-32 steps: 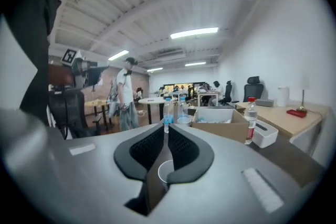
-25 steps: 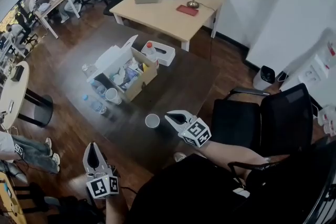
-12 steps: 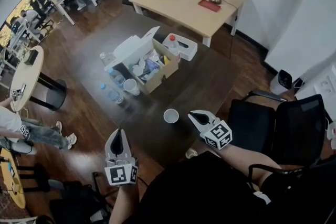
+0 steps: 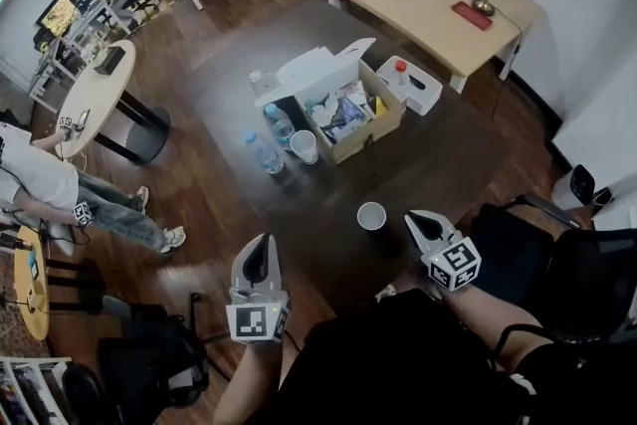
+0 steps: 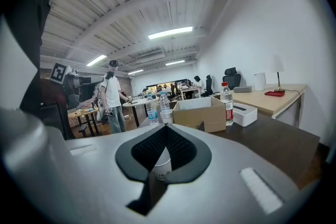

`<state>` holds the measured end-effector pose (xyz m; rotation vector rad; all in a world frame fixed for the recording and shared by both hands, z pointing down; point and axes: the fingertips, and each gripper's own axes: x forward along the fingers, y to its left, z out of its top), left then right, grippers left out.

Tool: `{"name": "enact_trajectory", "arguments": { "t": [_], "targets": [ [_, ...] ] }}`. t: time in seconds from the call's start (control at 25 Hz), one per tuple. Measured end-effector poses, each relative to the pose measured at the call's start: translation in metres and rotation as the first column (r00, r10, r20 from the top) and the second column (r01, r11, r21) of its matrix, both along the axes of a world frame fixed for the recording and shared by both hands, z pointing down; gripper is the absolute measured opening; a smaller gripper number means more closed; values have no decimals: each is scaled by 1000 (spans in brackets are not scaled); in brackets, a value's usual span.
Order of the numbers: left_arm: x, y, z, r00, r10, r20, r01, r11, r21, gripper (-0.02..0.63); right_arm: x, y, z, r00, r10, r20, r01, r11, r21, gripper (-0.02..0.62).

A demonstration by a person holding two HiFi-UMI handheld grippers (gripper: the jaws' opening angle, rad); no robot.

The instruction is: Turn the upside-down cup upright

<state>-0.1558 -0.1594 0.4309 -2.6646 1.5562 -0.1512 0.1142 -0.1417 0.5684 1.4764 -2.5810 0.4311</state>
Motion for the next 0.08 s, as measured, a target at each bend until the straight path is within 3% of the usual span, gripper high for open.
{"name": "enact_trajectory", "arguments": {
  "t": [0.08],
  "targets": [
    [-4,1,1,1000,-9,3,9,1000,-2,0,3,-4,-2,1000,7,3,-7,1000,7,2]
  ]
}}
